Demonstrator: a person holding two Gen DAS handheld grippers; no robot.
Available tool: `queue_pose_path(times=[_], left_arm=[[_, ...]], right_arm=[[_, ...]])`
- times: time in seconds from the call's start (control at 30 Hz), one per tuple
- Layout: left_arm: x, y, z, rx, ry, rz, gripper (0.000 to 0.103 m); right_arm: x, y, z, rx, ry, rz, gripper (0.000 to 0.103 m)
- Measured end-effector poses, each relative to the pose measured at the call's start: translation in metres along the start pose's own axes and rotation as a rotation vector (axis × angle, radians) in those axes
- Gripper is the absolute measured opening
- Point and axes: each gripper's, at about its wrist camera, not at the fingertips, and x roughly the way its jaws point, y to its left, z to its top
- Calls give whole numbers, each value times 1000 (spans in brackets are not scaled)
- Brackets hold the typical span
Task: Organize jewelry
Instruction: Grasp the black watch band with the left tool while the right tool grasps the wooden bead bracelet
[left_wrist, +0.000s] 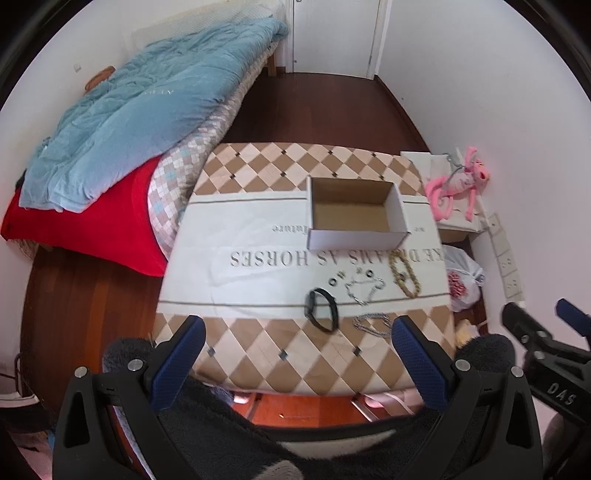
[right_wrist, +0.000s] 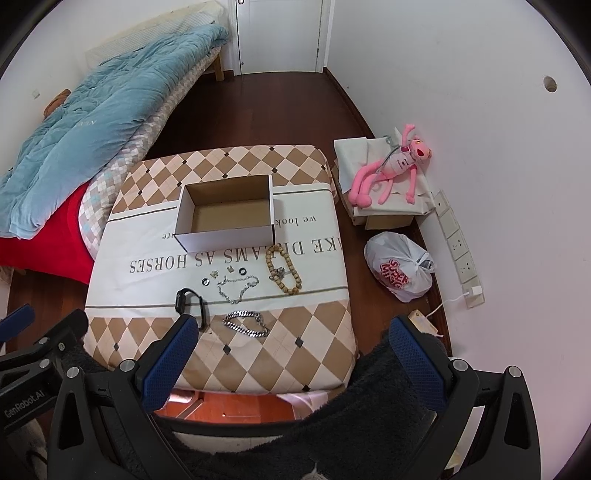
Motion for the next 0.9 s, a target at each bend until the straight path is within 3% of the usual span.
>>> queue_pose_path(times=[0.1, 0.3, 0.37, 0.43, 0.53, 0.6, 0.8, 0.9], left_arm=[[21, 2, 6, 10, -16, 53, 103], [84, 7, 3, 26, 44, 104, 102], [108, 8, -2, 28, 82, 101, 102], [131, 7, -5, 29, 136, 86, 102], [167, 2, -11, 27, 229, 54, 91], [188, -1, -15, 15, 284, 30, 81], [230, -4, -25, -25, 377, -7, 78], [240, -4, -26, -38, 395, -14, 71]], right_arm=[[11, -4, 4, 1, -19, -1, 103], [72, -26, 3, 64, 57, 51, 103], [94, -29, 1, 70, 89, 45, 101], [115, -31, -1, 70, 111, 45, 89], [154, -33, -6, 72, 167, 46, 81], [172, -36, -9, 75, 192, 46, 80], [221, -39, -11, 83, 258, 65, 75], [237, -39, -7, 85, 274, 68, 73]])
